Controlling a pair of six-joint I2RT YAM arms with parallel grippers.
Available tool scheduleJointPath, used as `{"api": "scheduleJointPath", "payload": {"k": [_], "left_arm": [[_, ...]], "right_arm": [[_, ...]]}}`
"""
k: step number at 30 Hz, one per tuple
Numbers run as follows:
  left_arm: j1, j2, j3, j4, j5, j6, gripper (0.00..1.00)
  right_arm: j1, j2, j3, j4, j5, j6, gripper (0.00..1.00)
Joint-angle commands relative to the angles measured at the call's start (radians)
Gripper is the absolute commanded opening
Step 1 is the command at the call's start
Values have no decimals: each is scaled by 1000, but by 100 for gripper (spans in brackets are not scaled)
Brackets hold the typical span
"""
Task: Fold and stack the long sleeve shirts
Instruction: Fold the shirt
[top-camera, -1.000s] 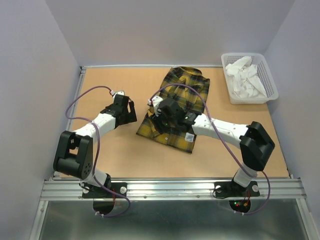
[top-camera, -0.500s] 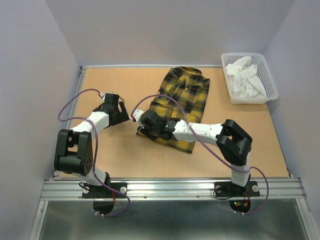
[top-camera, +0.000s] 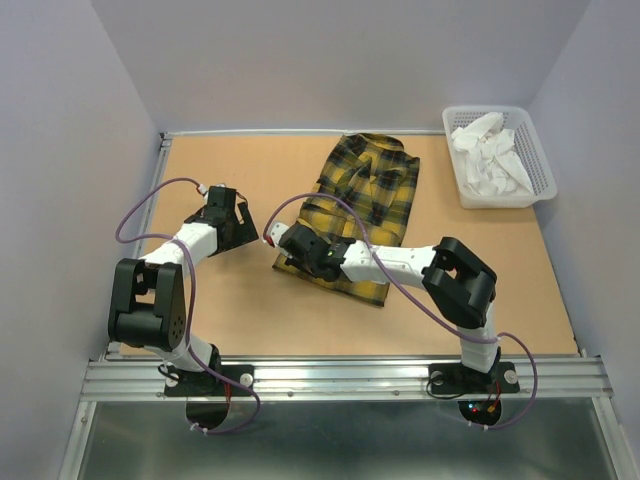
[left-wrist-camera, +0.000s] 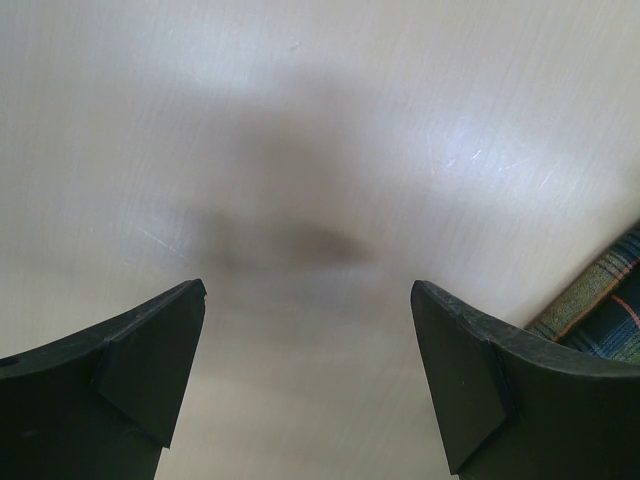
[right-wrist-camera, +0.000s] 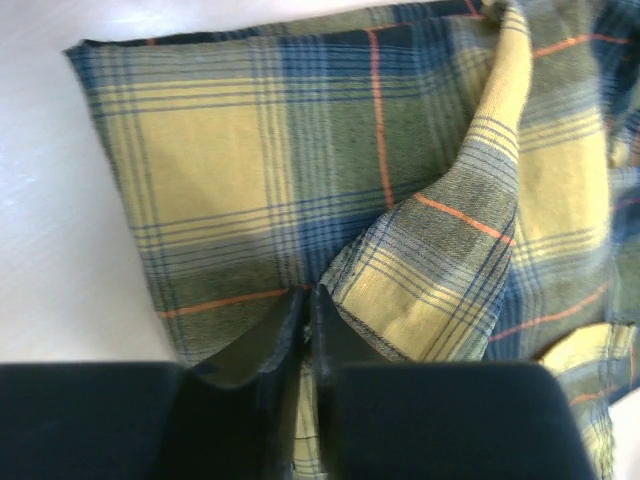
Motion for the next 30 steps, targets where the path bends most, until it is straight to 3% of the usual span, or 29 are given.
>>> {"api": "scheduleJointPath", "payload": {"k": [1, 4, 16, 23, 27, 28, 29, 30], "left_arm": [[5, -34, 35, 1, 0, -4, 96], [6, -34, 35, -1, 2, -2, 96], [6, -59, 13, 28, 78, 11, 95], [3, -83, -14, 53, 162, 25, 95], [-18, -86, -39, 68, 233, -11, 96], [-26, -90, -48, 73, 252, -27, 96], [-40, -88, -65, 86, 288, -42, 95], [-50, -86, -76, 96, 302, -76, 95]], "right_arm": [[8, 5, 76, 3, 109, -34, 8], [2, 17, 85, 2, 160, -43, 1], [-165, 18, 241, 7, 113, 86, 1], [-237, -22, 217, 7, 4, 123, 1], [-223, -76, 185, 5, -97, 136, 18], [-203, -87, 166, 5, -105, 132, 33], [-191, -97, 157, 5, -104, 126, 41], [-167, -101, 143, 3, -88, 113, 54]]}}
